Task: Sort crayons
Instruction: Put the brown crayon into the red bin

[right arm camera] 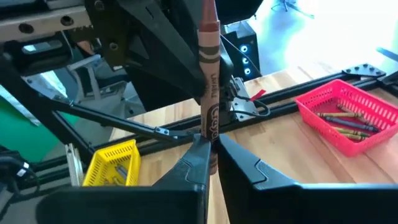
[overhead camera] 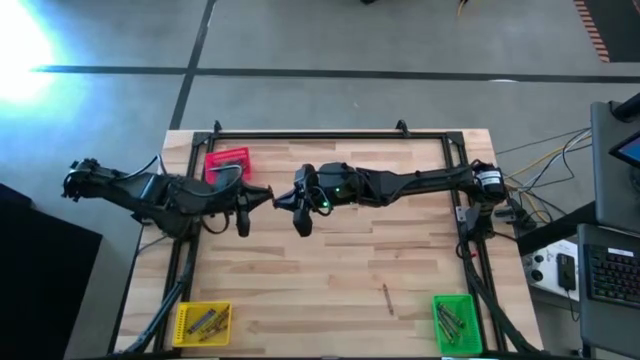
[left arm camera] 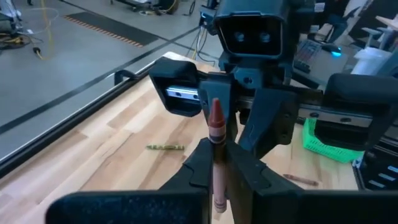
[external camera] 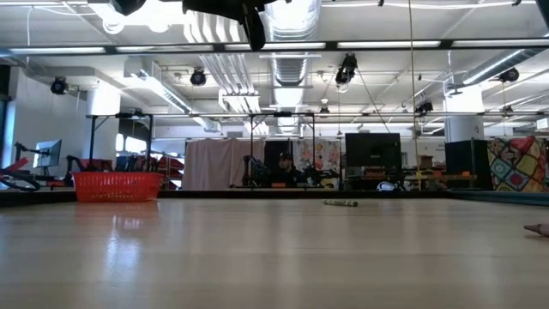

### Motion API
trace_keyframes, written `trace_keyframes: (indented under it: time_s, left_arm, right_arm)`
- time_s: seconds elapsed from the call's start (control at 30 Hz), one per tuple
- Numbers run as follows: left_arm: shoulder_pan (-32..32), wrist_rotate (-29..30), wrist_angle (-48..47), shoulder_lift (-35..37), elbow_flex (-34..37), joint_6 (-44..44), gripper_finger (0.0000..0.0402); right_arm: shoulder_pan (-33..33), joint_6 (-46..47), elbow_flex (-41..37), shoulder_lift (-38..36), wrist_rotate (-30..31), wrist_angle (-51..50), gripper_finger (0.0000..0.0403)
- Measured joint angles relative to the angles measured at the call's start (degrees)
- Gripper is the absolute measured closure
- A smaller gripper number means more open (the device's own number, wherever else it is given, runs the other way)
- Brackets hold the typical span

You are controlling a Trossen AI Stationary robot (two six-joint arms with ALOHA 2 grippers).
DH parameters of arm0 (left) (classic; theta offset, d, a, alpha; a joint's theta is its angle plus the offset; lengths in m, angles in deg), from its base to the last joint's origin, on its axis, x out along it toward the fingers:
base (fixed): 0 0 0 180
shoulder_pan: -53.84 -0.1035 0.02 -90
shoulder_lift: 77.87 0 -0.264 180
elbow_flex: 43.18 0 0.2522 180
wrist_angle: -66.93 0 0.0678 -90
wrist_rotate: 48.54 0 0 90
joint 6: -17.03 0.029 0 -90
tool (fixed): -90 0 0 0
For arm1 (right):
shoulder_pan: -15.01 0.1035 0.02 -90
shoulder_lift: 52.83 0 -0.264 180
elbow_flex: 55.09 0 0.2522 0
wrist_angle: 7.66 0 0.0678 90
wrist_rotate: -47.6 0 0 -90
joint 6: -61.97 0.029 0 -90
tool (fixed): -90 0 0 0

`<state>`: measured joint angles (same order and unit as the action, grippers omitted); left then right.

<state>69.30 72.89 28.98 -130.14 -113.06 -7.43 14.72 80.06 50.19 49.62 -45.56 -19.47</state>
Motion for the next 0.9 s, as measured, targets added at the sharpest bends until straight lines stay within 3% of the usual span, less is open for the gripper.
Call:
trace_keyframes:
  time_s: [0.2, 0.5, 0.7, 0.9]
  left_arm:
    - [-1.51, -0.49, -0.22, -0.08, 0.0, 2.6, 0.0397]
    - [-8.16, -0.45, -3.96, 0.83, 0.0, 5.3, 0.0397]
    - [-16.66, -0.58, -7.89, 1.35, 0.22, 6.42, 0.0397]
    - [-26.25, -2.95, -7.81, 3.02, 4.02, 7.44, 0.0397]
  right_arm:
    - [-0.09, -0.71, 0.0, 0.0, 1.98, -1.19, 0.0343]
    - [-1.3, 11.76, 0.0, -0.9, 19.08, -15.3, 0.0249]
    - [-2.29, 14.39, -0.02, -2.5, 19.25, -23.1, 0.0212]
    - [-2.89, 15.91, -0.02, -3.08, 19.76, -26.15, 0.0204]
